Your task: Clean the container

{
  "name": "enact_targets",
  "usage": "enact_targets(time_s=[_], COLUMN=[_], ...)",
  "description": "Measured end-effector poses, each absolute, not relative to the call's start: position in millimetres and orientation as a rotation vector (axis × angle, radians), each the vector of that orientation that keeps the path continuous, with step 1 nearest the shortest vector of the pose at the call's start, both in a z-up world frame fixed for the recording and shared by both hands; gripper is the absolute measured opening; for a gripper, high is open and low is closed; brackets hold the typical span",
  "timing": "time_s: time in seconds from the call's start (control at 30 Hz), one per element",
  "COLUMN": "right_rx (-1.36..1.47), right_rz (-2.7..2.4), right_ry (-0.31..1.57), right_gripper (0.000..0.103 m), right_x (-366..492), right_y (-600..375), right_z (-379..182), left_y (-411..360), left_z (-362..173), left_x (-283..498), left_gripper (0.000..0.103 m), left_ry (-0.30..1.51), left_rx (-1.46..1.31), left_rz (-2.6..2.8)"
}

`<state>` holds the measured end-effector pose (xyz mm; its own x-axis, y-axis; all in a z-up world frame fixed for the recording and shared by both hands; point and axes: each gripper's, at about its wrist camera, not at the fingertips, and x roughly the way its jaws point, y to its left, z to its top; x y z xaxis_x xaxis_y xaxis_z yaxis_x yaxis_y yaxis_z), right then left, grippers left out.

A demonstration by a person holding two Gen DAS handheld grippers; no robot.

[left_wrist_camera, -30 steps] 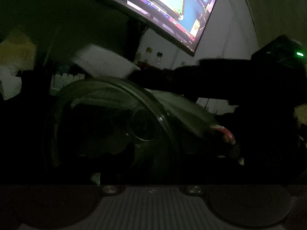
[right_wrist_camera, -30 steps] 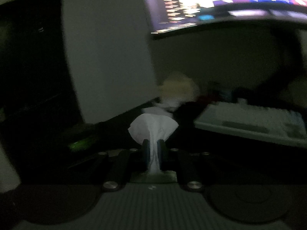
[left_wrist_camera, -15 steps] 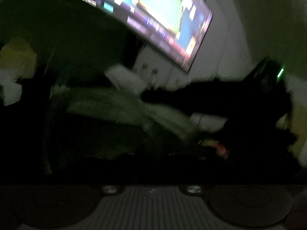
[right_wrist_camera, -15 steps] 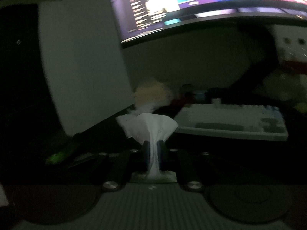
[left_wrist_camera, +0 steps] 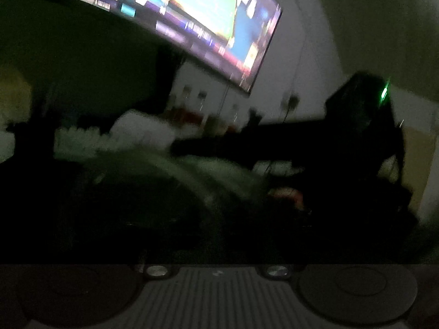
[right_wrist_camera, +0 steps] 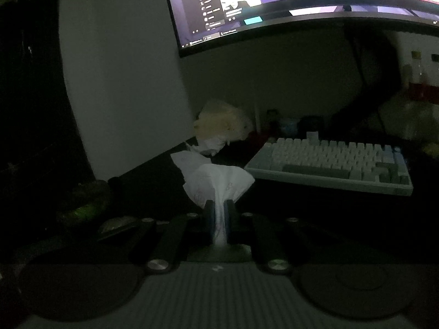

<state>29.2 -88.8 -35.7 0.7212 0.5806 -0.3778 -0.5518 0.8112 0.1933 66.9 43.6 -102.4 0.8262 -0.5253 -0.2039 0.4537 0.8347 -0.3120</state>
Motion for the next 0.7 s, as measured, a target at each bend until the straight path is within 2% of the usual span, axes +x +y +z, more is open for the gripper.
enact_targets(time_s=[0.13, 0.53, 0.7], right_rx=[0.076, -0.008, -0.044], right_rz=[0.618, 0.722, 0.547], right_ry=[0.437, 0.388, 0.432], right_gripper=[0.010, 0.010, 0.010], right_x=[31, 14, 45], right_y=[-90, -60, -85], right_z=[-38, -35, -39], left_y=[42, 41, 43], left_z=[-105, -105, -106], left_x=[69, 77, 78], left_gripper=[0.042, 0.040, 0.040], left_ry=[0.318, 0.333, 0.330], left_rx=[-0.221, -0.255, -0.282], left_rz=[-0.491, -0.446, -0.440])
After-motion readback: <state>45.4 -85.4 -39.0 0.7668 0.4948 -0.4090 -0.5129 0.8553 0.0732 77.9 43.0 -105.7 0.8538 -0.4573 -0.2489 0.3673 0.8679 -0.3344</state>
